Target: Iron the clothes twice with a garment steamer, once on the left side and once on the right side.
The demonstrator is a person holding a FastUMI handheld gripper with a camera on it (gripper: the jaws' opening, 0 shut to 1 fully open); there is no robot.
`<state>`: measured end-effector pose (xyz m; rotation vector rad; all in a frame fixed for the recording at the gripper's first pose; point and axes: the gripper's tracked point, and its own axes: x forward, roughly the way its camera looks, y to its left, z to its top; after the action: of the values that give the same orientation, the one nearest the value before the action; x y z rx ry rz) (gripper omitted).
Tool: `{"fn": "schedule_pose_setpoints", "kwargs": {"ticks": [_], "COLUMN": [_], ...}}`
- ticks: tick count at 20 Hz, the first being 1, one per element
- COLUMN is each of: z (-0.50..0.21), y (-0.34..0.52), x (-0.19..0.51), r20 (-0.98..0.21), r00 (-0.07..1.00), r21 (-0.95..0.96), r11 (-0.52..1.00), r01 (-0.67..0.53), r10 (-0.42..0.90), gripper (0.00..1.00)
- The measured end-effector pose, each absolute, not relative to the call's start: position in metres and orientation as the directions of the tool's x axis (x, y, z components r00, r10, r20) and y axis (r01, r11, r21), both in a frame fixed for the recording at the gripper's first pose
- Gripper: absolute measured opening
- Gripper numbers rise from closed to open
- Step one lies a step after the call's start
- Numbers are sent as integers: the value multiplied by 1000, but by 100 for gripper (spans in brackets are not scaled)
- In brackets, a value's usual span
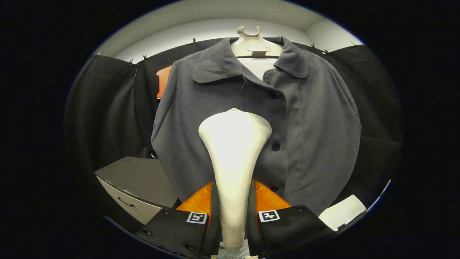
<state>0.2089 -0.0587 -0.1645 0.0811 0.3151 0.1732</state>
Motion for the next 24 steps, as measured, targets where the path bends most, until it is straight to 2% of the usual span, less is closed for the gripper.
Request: {"fn": "schedule_pose_setpoints", "kwargs": {"ticks": [24], "z": [-316], "y": [-52], "x": [158], "r20": [-497], "r00": [841], "r21": [99], "r11": [977], "r01": [-187], "r10": [211], "gripper": [38]}}
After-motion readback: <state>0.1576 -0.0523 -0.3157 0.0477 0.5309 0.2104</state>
